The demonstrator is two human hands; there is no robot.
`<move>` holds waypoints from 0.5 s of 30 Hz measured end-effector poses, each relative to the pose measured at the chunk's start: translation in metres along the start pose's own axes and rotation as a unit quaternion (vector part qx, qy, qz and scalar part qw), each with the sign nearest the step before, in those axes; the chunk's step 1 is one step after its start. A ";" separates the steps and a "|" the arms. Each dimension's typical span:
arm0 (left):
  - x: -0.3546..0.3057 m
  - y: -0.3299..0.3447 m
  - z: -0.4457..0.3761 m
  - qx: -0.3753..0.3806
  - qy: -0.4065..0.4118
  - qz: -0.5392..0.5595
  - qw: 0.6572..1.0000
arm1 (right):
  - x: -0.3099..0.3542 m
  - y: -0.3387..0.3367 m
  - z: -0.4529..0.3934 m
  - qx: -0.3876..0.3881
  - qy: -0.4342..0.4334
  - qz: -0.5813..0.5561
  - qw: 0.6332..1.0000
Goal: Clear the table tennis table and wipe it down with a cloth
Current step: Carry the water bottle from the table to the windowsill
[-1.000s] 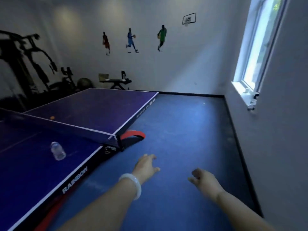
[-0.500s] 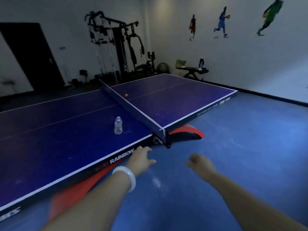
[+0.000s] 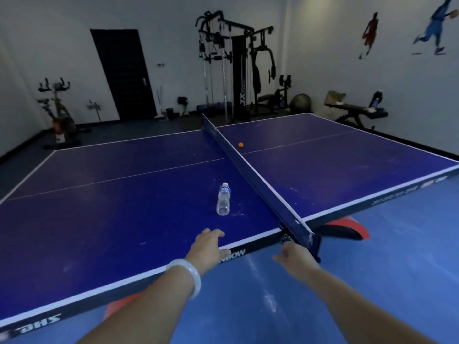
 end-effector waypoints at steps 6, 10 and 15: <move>0.066 -0.042 -0.082 -0.009 -0.020 0.011 1.000 | 0.084 0.020 -0.080 0.025 -0.016 0.020 0.999; 0.101 -0.042 -0.122 0.004 -0.042 0.013 0.999 | 0.109 0.040 -0.131 0.044 0.006 0.039 0.998; 0.140 -0.046 -0.176 0.002 -0.082 0.009 0.997 | 0.155 0.054 -0.214 0.064 -0.008 0.057 0.996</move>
Point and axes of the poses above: each hand's wrist, its own z-axis away from the middle knuckle, its own y-axis out of the palm, x = y × z, the point moved 8 cm from there along -z, towards the middle knuckle, and after that the axes turned 15 degrees about y, right-handed, at the moved point
